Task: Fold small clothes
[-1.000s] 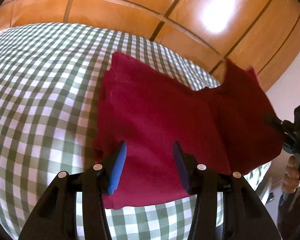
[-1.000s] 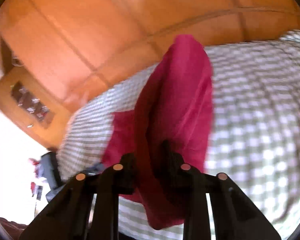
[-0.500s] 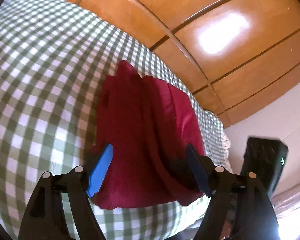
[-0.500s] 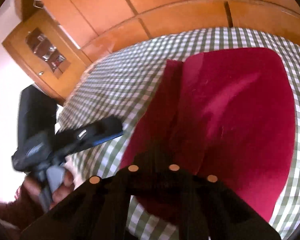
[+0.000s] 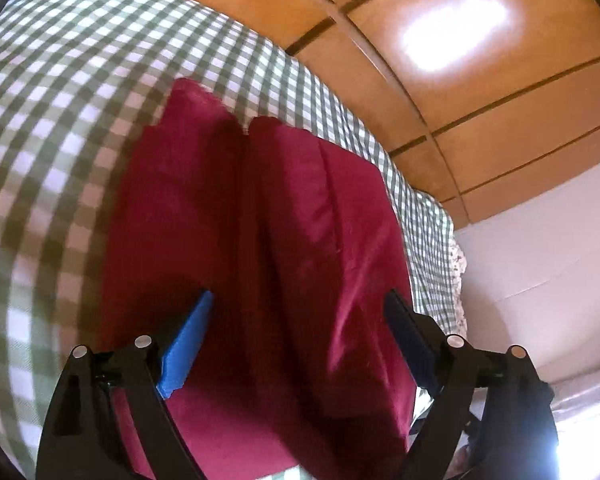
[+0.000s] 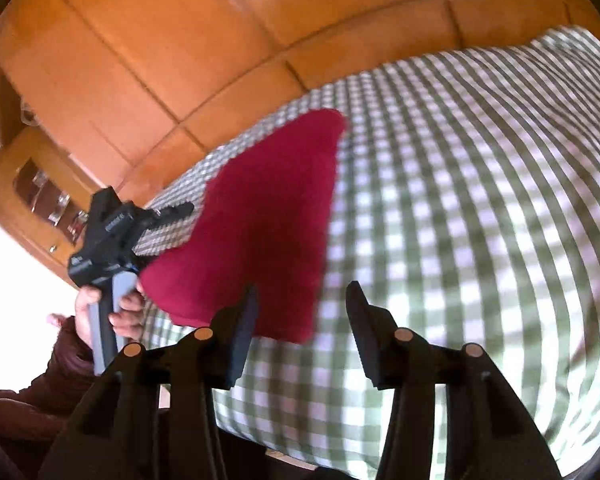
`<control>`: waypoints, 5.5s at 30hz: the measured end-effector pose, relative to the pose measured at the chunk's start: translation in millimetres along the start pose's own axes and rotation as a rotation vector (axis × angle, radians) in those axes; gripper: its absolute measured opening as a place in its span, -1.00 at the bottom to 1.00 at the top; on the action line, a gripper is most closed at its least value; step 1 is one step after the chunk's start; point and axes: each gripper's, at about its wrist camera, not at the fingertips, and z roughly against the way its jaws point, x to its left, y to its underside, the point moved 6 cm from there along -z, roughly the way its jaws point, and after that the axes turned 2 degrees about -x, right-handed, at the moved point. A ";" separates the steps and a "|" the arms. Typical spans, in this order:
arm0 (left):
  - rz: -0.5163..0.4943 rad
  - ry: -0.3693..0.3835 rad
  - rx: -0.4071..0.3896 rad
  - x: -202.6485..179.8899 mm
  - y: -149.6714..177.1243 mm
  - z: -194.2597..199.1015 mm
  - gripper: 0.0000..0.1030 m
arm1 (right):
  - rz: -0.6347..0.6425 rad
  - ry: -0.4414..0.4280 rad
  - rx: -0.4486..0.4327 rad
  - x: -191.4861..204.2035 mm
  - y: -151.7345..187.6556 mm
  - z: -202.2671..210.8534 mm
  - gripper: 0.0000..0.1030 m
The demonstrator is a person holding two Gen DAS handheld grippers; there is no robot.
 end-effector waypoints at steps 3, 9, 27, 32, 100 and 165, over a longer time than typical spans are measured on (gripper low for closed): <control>-0.051 -0.049 0.015 -11.0 -2.4 -11.0 0.15 | 0.012 -0.006 0.020 -0.9 2.5 -7.2 -0.13; -0.201 -0.145 -0.036 -34.1 -10.4 -0.2 -0.60 | 0.108 -0.059 0.077 40.3 11.0 -27.3 -0.13; -0.110 -0.372 -0.300 28.8 -13.9 93.7 0.05 | 0.231 -0.192 0.222 113.5 43.0 -69.1 0.04; -0.256 -0.315 -0.338 -8.6 7.6 96.8 0.09 | 0.134 -0.210 0.098 95.0 -10.4 -38.3 0.11; -0.185 -0.231 -0.186 65.4 55.4 71.8 0.09 | -0.021 -0.085 0.157 41.5 -46.0 -146.2 0.70; -0.655 -0.361 -0.235 -164.0 56.5 -70.8 0.48 | -0.003 0.599 -0.192 -83.5 -28.9 32.9 0.58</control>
